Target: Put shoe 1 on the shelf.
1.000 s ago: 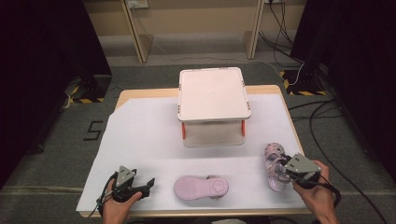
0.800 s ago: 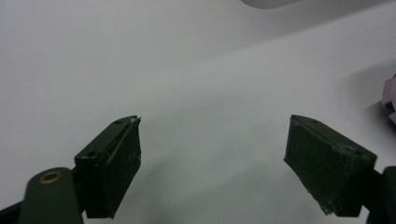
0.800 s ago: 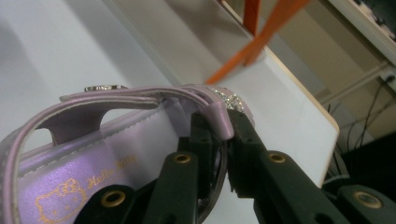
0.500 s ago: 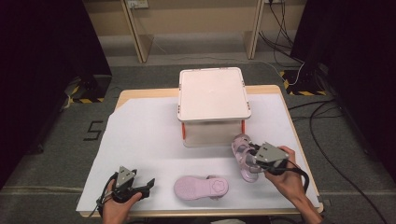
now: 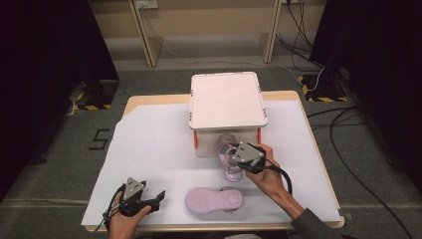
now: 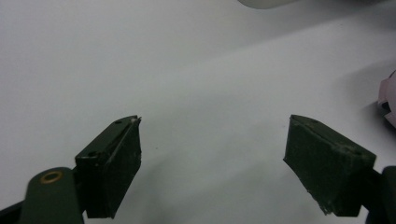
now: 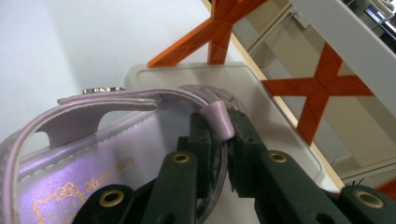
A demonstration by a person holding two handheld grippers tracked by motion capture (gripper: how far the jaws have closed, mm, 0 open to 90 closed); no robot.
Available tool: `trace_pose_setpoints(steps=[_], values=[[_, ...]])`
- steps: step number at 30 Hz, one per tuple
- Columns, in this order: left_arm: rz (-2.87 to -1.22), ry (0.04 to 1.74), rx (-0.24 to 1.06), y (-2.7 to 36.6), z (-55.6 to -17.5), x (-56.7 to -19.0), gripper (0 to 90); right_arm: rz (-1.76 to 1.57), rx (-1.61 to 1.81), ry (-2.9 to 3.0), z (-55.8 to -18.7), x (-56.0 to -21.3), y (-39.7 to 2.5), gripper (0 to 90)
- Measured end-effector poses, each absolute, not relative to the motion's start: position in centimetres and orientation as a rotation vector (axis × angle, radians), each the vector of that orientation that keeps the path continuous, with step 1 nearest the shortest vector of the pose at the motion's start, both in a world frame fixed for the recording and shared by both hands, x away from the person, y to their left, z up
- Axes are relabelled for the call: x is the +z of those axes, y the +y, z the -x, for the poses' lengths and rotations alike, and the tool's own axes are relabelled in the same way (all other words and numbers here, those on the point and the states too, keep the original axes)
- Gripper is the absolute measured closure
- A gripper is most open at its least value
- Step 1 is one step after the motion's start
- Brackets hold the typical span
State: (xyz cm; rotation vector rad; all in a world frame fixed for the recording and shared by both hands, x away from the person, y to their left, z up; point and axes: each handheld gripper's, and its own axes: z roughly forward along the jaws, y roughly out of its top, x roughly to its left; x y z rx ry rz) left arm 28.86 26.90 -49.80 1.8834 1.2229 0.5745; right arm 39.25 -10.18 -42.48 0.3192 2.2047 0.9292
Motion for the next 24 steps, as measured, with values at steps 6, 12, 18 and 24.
trace_pose_setpoints(steps=[6,12,18,24], values=[[-1.885,1.217,0.573,26.8,-28.8,-49.7,18.2,-0.317,0.914,2.187,-40.5,-43.2,-7.9,81.7],[-1.888,1.215,0.570,26.8,-28.9,-49.8,18.2,-0.332,0.901,2.172,-41.6,-44.0,-6.4,81.6],[-1.888,1.216,0.572,26.8,-28.8,-49.8,18.2,-0.328,0.879,2.170,-42.3,-44.8,-4.9,81.4],[-1.888,1.217,0.572,26.8,-28.8,-49.8,18.2,-0.333,0.859,2.161,-43.1,-45.3,-3.9,81.0]])
